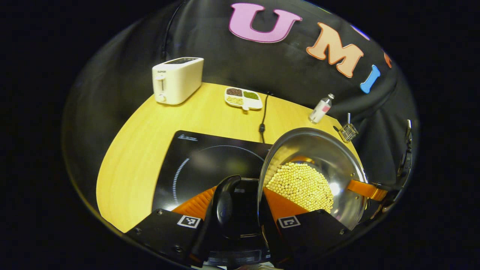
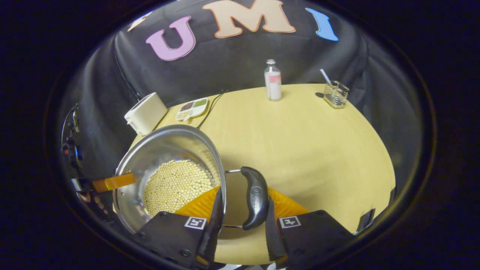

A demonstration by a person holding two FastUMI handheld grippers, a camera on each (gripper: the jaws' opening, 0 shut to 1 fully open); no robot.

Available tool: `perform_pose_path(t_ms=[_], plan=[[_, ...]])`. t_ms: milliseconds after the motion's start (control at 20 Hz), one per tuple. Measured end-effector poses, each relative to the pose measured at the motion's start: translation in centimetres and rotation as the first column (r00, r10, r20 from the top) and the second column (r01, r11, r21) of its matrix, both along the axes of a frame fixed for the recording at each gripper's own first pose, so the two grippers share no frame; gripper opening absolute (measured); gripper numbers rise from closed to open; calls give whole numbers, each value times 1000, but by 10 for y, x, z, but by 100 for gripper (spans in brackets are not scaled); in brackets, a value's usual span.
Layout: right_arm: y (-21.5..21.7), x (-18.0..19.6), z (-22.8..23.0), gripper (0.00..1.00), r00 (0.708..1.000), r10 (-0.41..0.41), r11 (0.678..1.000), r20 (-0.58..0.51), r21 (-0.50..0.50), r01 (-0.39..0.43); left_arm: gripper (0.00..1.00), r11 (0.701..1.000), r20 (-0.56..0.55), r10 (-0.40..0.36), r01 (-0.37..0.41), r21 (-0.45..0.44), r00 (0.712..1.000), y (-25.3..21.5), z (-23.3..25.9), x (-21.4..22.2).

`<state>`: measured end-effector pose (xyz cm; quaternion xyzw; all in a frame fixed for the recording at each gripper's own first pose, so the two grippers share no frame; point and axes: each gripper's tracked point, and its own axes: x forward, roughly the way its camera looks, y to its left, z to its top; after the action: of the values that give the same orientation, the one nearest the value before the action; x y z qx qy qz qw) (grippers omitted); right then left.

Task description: First push the handle of the pot to place it horizontally, then grasp the pot with both hands and set it on the induction cooktop.

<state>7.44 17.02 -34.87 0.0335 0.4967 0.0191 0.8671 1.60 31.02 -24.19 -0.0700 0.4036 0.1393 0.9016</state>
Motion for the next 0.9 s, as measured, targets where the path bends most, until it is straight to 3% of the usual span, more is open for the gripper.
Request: perform_pose_path(t_ms=[100,150,650,700,900], plan=[[22,2,-3,56,1000,13,1000,-6,7,-13,63,1000,0,13,-13,9,1000,21,5,-7],[32,1,-5,51,1000,18,1000,-10,9,-18,61,1000,-2,18,-18,11,1000,30,7,-10],[98,11,-27,51,998,46,999,-33,12,-46,60,998,-31,57,-57,10,998,91,8,-25],[102,11,-29,56,998,46,999,-38,14,-46,60,998,-34,59,-58,11,998,96,9,-26],[115,10,-38,56,998,45,999,-48,22,-44,62,998,-36,55,-54,27,998,108,10,-28]])
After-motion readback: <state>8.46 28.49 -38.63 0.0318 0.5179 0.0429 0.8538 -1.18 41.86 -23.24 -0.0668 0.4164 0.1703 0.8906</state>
